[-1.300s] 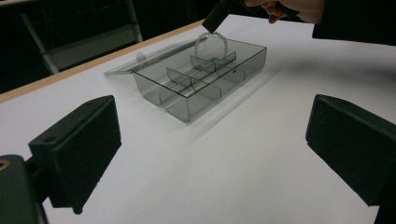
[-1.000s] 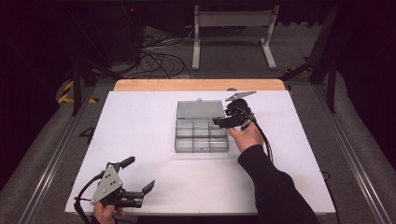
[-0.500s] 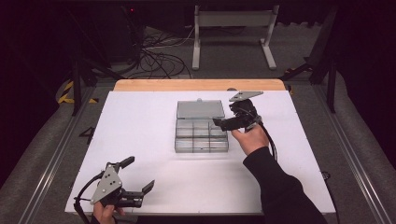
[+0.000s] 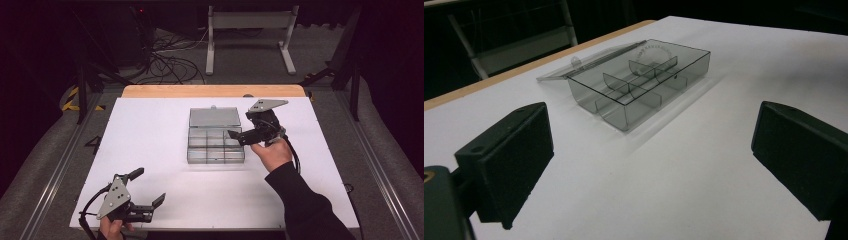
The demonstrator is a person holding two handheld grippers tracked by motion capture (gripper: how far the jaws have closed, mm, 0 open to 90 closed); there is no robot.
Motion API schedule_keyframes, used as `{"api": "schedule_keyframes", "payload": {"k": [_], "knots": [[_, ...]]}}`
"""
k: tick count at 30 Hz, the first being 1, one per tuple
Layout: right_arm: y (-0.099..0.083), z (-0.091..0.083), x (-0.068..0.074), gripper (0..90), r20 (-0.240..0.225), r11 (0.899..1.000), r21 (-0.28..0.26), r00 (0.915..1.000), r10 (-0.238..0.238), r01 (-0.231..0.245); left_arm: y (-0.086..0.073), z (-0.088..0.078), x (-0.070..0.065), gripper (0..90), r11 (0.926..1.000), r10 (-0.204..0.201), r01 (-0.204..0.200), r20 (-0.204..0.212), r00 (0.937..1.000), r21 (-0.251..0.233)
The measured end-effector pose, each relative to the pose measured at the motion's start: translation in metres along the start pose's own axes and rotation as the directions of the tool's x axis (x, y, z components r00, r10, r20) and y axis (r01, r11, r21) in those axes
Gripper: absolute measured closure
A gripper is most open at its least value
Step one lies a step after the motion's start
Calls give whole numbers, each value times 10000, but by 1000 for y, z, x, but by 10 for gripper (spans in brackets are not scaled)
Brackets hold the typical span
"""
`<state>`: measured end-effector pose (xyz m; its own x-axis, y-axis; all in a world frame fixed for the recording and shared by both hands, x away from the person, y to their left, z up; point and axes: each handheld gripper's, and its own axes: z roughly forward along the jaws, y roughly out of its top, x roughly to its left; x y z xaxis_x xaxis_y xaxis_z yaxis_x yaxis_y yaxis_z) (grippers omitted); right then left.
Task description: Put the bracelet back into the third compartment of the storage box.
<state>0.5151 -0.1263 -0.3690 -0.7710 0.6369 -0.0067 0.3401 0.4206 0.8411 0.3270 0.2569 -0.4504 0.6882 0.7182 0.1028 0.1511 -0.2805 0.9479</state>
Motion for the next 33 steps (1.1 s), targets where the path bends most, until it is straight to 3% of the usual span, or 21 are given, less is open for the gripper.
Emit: {"api": "schedule_keyframes", "payload": {"k": [9, 20, 28, 33], "knots": [[2, -6, 6, 60, -90, 9997, -148, 9998, -196, 195, 0, 0, 0, 39, 10000, -28, 28, 17, 10000, 9], [-1, -24, 10, 0, -637, 9972, -573, 9966, -516, 480, 1, -1, 0, 39, 10000, 60, -60, -38, 10000, -8], [-12, -43, 16, 0, -957, 9948, -822, 9931, -681, 603, 1, -1, 0, 39, 10000, 30, -30, -8, 10000, 2], [-24, -55, 17, 1, -891, 9919, -1110, 9934, -724, 623, 1, -1, 0, 39, 10000, 35, -35, -17, 10000, 18]]}}
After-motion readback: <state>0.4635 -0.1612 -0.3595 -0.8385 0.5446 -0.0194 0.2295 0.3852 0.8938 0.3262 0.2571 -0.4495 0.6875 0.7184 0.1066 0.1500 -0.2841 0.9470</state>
